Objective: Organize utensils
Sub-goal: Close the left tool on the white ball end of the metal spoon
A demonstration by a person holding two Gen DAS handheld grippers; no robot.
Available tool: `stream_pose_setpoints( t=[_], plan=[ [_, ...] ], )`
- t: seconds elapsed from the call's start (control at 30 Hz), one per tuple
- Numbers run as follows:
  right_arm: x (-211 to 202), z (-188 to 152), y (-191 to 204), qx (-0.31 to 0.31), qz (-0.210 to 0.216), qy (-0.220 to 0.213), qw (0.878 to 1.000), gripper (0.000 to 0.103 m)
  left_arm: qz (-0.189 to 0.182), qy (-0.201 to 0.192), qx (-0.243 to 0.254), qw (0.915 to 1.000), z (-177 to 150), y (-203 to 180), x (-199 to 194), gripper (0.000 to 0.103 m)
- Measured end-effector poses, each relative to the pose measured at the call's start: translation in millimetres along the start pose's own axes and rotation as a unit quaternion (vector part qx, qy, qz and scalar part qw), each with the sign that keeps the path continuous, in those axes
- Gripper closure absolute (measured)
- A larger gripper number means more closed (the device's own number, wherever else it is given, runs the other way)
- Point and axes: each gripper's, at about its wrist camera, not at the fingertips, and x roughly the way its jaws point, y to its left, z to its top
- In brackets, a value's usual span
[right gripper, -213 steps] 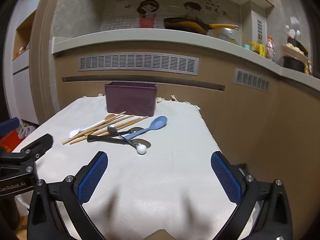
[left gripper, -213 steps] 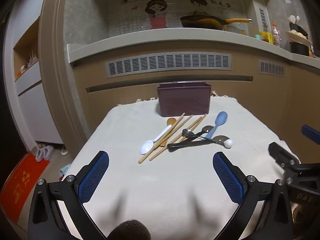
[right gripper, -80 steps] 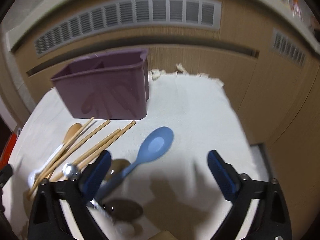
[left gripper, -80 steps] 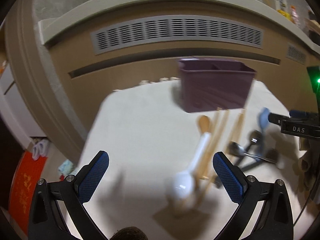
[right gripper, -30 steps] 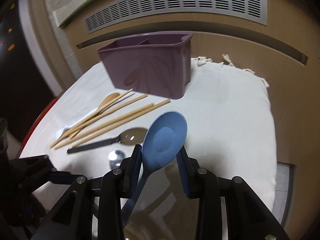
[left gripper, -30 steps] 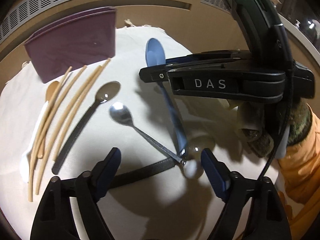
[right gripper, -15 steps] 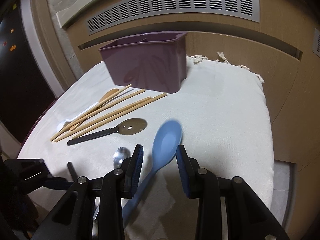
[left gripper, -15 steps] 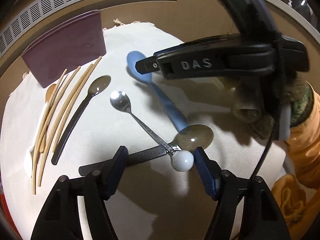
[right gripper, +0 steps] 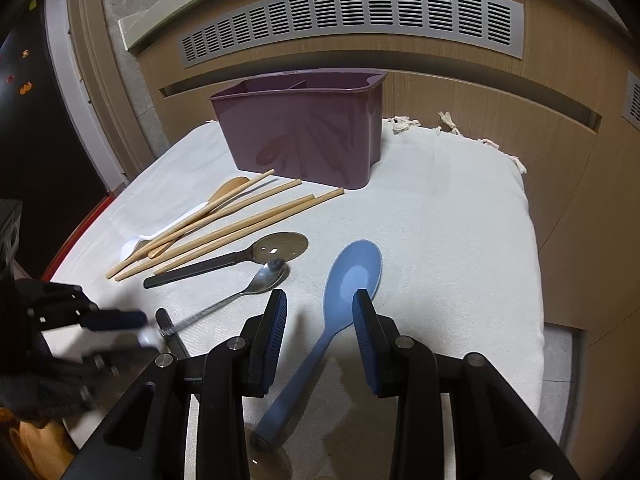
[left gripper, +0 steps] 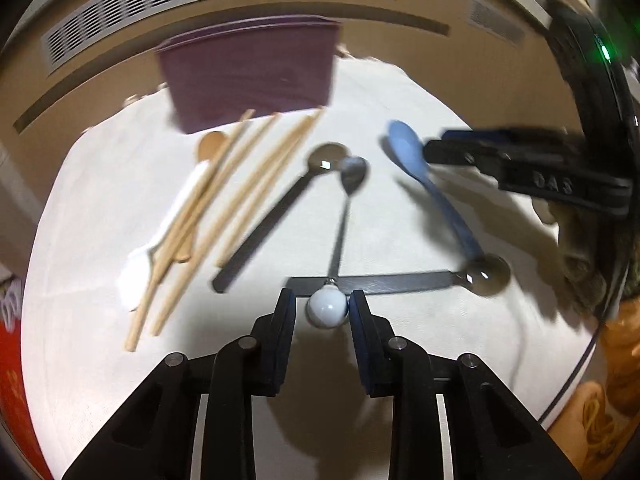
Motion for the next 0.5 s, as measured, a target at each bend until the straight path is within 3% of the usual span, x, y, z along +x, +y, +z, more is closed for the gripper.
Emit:
stream_pose_setpoints(
  t=[0.13,0.23,0.37,0.5],
  plan=[
    [3.8,0.4,-2.5,0.011,-0.007,0.003,1.0,0.07,-0.023,0.003,-0.024,0.9994,-5.2,6.9,-0.2,0.074],
    [10.8,2.0,-6.8,0.025,-0.031,0.009,0.999,0.066,-0.005,-0.002,-0.012,0.9999,-6.2,-1.8,-1.9,0.074],
    [26.8,10.6,-12.4,0.055,-0.061,0.023,0.996,0.051,0.002,-0.006,-0.014,0.9999,-5.2,-3.0,0.0,0.074],
    [47.6,19.2,-6.4,0.047,-0.073,0.052,0.995,0.051,-0.001,-0.015,-0.026,0.9995,-6.0,-1.3,-0.2,0.077]
  ],
)
